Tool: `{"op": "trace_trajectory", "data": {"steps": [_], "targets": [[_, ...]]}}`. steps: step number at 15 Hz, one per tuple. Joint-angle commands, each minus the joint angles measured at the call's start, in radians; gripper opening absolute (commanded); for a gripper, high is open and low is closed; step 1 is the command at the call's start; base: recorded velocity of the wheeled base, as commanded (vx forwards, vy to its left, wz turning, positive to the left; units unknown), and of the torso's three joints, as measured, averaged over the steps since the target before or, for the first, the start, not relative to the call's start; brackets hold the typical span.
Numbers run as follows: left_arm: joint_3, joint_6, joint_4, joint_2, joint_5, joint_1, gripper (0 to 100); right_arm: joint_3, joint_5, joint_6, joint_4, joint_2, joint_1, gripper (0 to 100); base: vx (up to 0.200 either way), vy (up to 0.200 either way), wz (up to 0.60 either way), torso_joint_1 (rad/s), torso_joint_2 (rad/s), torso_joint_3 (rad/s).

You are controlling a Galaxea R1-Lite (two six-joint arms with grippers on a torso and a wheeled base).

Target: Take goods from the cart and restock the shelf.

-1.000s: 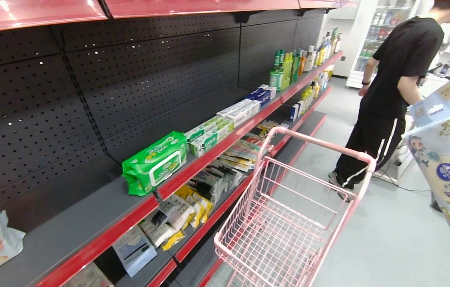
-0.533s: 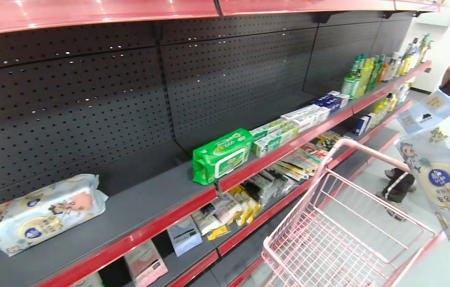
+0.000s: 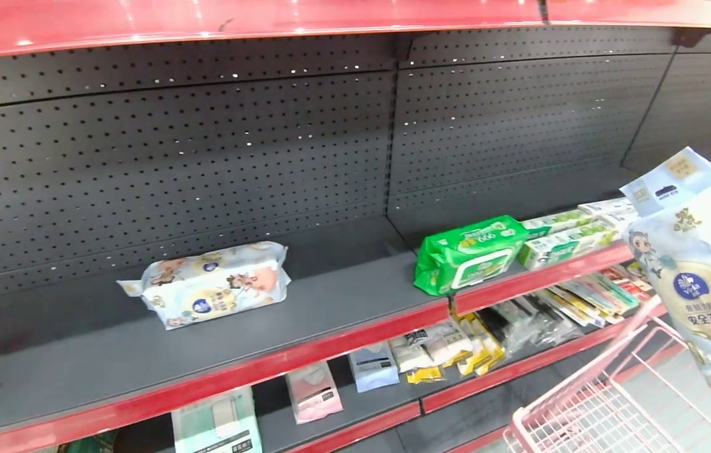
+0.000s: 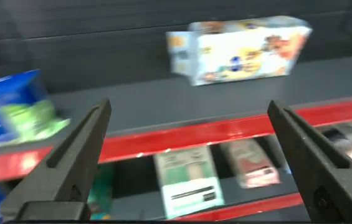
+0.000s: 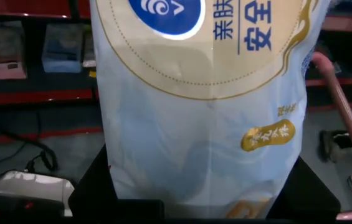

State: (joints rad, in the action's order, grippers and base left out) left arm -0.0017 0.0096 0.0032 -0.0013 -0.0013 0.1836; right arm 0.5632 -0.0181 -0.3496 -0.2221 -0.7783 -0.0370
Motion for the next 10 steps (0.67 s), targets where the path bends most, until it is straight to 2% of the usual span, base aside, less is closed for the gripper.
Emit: {"op": "trace_trajectory", "data": {"steps": [1,7,10], "targets": [[0.000,0.000,0.000,0.001,0.000,0.000,100,0.000,0.000,0.000,0.000,-0.004,0.000,0,0.000,0.000,0.60,0.007,0.00,0.002],[0.000,0.001,0.000,0.001,0.000,0.000,100,-0.011,-0.003,0.000,0.000,-0.001,0.002,0,0.000,0.000,0.60,0.002,0.00,0.001],[0.000,0.001,0.000,0.001,0.000,0.000,100,-0.032,-0.002,0.001,0.000,0.037,-0.004,0,0.000,0.000,0.00,0.000,0.00,0.000]]}}
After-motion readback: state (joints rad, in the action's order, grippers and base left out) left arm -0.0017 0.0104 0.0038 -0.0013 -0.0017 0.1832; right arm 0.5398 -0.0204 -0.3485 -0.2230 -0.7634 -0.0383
